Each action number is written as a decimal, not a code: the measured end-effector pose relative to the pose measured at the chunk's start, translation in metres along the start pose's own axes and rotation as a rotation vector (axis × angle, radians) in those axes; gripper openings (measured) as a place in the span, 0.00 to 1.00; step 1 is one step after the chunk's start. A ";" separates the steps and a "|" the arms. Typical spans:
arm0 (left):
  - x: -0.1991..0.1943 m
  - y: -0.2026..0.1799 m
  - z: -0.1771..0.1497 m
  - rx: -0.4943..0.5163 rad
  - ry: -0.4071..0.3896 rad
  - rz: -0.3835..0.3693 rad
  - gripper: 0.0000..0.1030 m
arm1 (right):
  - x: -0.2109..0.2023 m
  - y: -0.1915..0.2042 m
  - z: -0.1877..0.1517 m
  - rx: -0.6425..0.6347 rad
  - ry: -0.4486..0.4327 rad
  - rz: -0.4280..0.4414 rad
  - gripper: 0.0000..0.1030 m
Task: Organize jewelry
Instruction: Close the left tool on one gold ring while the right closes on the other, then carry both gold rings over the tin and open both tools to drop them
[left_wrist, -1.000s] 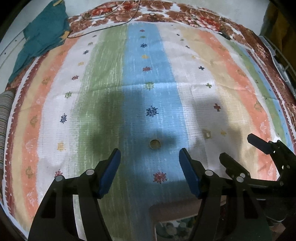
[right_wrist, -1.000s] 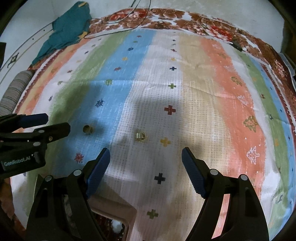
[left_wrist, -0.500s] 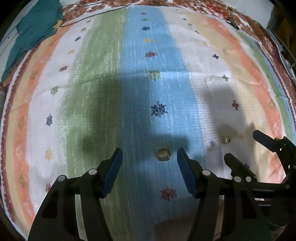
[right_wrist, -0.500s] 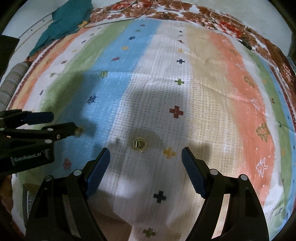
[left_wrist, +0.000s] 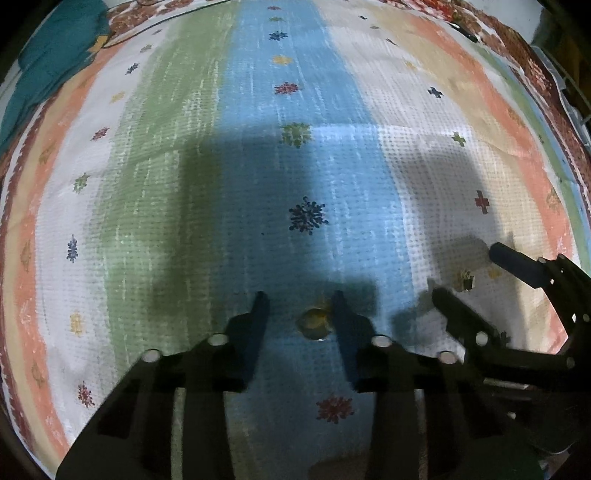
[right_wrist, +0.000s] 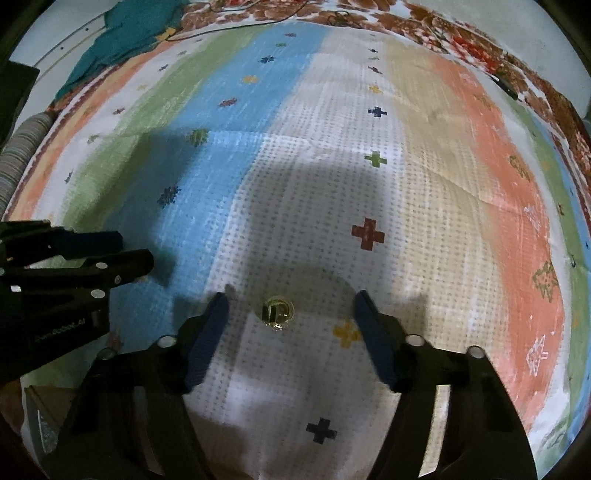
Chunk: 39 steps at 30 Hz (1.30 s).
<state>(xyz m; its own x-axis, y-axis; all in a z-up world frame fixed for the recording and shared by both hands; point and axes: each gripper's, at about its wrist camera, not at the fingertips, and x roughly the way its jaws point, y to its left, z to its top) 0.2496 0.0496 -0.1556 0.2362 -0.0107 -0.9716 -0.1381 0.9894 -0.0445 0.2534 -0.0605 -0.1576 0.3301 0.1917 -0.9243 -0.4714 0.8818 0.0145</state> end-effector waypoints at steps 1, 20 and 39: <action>0.000 -0.002 -0.001 0.006 0.003 0.004 0.21 | 0.000 0.000 0.000 0.002 -0.001 0.002 0.57; -0.030 -0.013 -0.017 0.051 -0.059 0.026 0.18 | -0.027 -0.003 -0.006 0.049 -0.044 0.047 0.17; -0.104 -0.024 -0.044 0.079 -0.194 -0.043 0.18 | -0.106 0.004 -0.028 0.063 -0.196 0.016 0.17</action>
<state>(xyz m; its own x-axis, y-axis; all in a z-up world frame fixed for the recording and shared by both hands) 0.1863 0.0204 -0.0639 0.4219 -0.0330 -0.9060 -0.0499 0.9970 -0.0596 0.1933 -0.0893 -0.0709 0.4787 0.2809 -0.8318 -0.4275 0.9021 0.0586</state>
